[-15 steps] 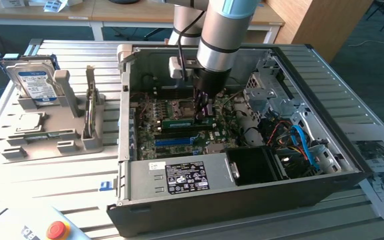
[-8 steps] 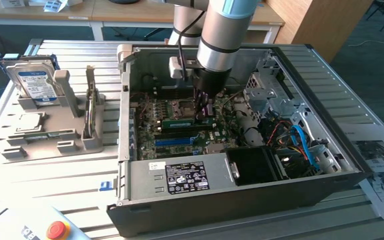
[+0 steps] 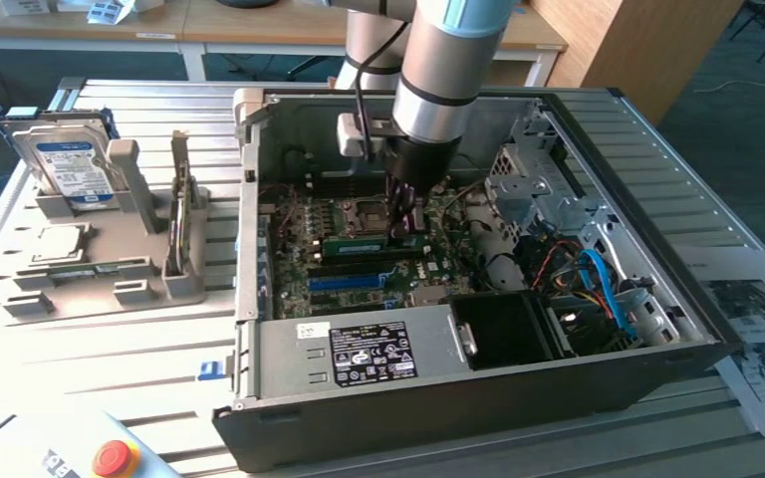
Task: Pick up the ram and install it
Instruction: 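Insert the ram into the slot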
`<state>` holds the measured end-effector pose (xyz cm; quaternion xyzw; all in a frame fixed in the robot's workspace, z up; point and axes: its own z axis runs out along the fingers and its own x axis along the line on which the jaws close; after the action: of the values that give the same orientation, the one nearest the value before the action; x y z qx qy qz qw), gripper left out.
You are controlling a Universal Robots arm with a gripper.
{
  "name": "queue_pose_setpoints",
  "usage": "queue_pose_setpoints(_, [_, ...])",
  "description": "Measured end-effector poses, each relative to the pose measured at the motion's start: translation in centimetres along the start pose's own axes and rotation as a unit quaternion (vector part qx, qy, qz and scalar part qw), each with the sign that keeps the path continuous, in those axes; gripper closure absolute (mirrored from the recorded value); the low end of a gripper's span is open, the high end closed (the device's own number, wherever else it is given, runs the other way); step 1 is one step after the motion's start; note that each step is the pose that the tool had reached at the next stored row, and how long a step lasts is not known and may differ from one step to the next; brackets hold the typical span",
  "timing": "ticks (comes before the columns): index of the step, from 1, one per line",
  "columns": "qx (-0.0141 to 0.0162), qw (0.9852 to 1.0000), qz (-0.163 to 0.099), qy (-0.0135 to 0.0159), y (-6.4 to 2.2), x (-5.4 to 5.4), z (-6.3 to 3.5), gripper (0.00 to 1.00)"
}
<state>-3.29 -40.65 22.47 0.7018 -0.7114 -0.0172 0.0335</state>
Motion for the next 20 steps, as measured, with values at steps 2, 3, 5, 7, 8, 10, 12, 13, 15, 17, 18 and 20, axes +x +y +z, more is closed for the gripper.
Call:
queue_pose_setpoints(2, [0.0002,1.0,0.0,0.0,-0.01,0.0,0.11,0.88])
queue_pose_setpoints(3, [0.0003,1.0,0.0,0.0,-0.02,0.0,0.14,0.88])
queue_pose_setpoints(5, [0.0004,1.0,0.0,0.0001,-0.01,0.0,0.18,0.88])
queue_pose_setpoints(7, [0.0004,1.0,0.0,0.0001,-0.01,0.0,0.19,0.88])
queue_pose_setpoints(8, [0.0004,1.0,0.0,0.0,-0.01,0.0,0.19,0.88])
queue_pose_setpoints(10, [0.0004,1.0,0.0,0.0,-0.01,0.0,0.19,0.88])
queue_pose_setpoints(12, [0.0004,1.0,0.0,0.0,-0.01,0.0,0.19,0.88])
queue_pose_setpoints(13, [0.0004,1.0,0.0,0.0,-0.01,0.0,0.19,0.88])
queue_pose_setpoints(15, [0.0004,1.0,0.0,0.0,-0.01,0.0,0.19,0.88])
queue_pose_setpoints(17, [0.0004,1.0,0.0,0.0,-0.01,0.0,0.19,0.88])
queue_pose_setpoints(18, [0.0004,1.0,0.0,0.0,-0.01,0.0,0.19,0.88])
queue_pose_setpoints(20, [0.0002,1.0,0.0,-0.0002,0.0,0.0,0.06,0.88])
